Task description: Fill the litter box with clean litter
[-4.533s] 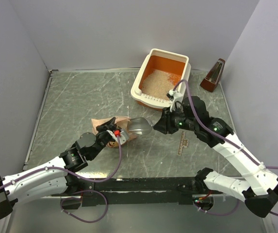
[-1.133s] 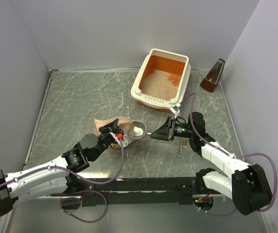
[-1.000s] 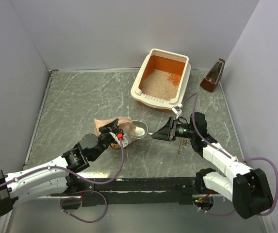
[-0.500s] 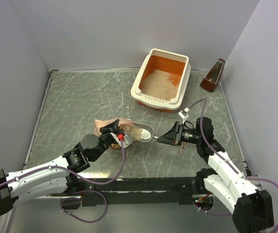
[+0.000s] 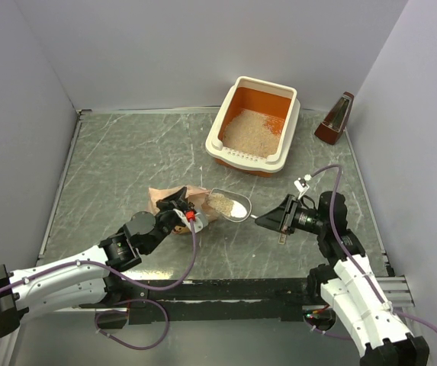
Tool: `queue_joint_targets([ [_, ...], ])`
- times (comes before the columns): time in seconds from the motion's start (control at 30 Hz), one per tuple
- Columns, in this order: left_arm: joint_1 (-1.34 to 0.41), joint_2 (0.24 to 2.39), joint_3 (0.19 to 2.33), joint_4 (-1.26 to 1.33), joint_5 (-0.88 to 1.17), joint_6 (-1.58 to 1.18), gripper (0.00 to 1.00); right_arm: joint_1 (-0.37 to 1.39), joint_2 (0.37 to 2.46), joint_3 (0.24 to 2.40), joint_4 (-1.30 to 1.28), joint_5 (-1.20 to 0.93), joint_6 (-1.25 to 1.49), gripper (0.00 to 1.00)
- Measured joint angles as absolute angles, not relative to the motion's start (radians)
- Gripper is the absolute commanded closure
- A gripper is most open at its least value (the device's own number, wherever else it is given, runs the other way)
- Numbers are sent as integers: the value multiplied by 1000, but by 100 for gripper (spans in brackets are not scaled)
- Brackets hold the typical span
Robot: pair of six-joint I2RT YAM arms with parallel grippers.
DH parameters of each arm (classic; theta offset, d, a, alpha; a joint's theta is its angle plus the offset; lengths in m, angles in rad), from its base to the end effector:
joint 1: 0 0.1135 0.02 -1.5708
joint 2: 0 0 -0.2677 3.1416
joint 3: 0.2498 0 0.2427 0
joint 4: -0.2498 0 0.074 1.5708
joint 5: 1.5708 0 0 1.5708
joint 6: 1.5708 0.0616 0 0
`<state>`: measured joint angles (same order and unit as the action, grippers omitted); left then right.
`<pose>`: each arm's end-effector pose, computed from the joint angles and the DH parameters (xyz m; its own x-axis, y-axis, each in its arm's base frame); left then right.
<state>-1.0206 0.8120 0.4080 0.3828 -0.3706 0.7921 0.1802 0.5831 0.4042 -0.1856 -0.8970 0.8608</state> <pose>0.1273 -0.1648 0.2677 0.4230 0.5793 -0.6967 0.4330 0.5462 0.7171 0.1327 0.0731 0.2380 -0.8581 0.3247 -0.3977 -0.2751 0.3633 0.8901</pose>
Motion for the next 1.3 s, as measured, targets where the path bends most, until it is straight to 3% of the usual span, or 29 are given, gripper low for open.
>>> queue_joint_targets([
  [0.33, -1026, 812, 408, 383, -383, 793, 99, 152, 585, 511, -236, -821, 920, 100],
  [0.6, -1028, 812, 408, 383, -383, 792, 99, 132, 708, 552, -106, -744, 1032, 100],
  [0.97, -1033, 802, 408, 376, -387, 793, 99, 73, 1097, 760, 91, -565, 1086, 100],
  [1.3, -1034, 796, 408, 375, -392, 794, 99, 56, 1525, 1193, -69, -385, 852, 100],
])
